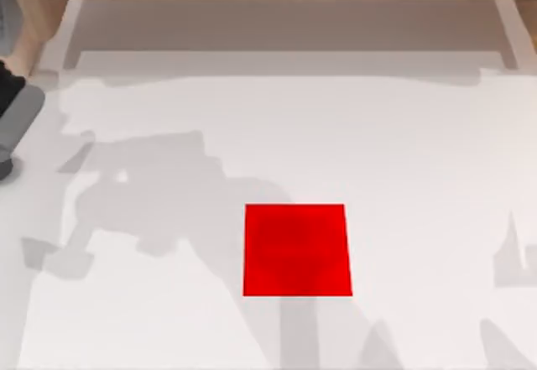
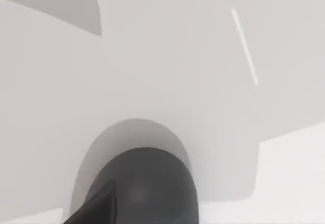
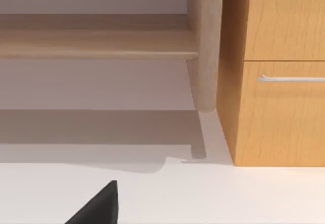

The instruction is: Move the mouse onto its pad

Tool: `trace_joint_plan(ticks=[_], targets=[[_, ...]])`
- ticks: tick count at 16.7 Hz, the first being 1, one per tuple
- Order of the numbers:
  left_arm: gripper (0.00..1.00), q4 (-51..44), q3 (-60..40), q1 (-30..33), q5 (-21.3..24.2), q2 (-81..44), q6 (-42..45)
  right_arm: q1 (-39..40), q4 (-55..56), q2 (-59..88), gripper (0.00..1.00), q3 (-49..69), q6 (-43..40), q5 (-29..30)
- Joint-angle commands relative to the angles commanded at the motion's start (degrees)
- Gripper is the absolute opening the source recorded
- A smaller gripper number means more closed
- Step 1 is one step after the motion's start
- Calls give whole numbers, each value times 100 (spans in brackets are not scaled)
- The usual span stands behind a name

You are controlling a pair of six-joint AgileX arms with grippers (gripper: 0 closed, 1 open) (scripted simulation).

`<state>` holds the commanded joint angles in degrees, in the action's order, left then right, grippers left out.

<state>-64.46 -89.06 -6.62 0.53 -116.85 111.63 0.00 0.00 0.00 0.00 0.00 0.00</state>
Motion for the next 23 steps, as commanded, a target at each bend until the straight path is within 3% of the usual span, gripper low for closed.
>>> trace_joint_plan(ticks=[4, 9, 17, 23], targets=[[100, -566, -1376, -248, -41, -852, 999, 0, 0, 0, 100, 0, 0, 0], [100, -873, -2310, -438, -65, -1224, 1530, 0, 0, 0, 100, 0, 0, 0], [100, -782, -2261, -425, -64, -1253, 1546, 0, 0, 0, 100, 0, 0, 0], [100, 541, -1353, -451, -62, -1624, 1564, 0, 0, 0, 100, 0, 0, 0]])
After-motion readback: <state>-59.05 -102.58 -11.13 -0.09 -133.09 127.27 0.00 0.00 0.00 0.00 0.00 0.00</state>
